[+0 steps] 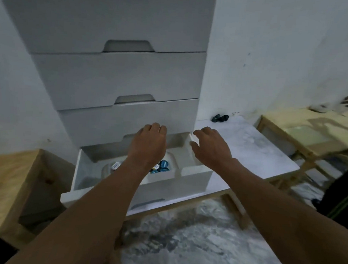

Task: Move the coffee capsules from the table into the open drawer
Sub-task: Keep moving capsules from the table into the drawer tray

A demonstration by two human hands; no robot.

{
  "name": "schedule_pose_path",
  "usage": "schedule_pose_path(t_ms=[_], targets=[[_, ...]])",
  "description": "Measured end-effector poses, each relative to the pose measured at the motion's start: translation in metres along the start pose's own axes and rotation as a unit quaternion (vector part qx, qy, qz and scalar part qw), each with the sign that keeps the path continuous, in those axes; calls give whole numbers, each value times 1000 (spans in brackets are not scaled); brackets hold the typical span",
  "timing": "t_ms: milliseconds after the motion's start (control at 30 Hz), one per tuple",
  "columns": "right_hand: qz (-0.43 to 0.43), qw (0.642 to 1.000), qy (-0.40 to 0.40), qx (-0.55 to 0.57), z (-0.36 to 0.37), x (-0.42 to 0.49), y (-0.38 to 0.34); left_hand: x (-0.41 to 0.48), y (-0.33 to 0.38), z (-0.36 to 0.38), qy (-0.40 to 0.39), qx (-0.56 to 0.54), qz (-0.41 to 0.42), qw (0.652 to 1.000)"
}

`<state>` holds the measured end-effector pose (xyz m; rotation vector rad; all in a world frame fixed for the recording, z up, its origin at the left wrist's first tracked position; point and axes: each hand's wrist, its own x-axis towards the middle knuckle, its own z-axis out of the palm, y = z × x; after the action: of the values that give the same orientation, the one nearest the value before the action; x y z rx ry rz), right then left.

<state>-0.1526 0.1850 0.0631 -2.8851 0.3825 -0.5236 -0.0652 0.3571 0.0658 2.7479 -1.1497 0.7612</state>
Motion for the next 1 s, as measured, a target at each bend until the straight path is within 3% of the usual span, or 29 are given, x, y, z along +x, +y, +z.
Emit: schedule_pose_path(t_ms=[367, 667, 1000], targets=[[51, 997, 60, -21, -50, -4, 159, 97, 144, 14, 75, -17, 78, 994], [21, 1000, 8, -11, -67, 43, 315, 189, 260, 64, 90, -42, 9, 995], [-15, 998, -40, 47, -24, 137, 392, 261, 277, 141, 24, -38, -53, 998]])
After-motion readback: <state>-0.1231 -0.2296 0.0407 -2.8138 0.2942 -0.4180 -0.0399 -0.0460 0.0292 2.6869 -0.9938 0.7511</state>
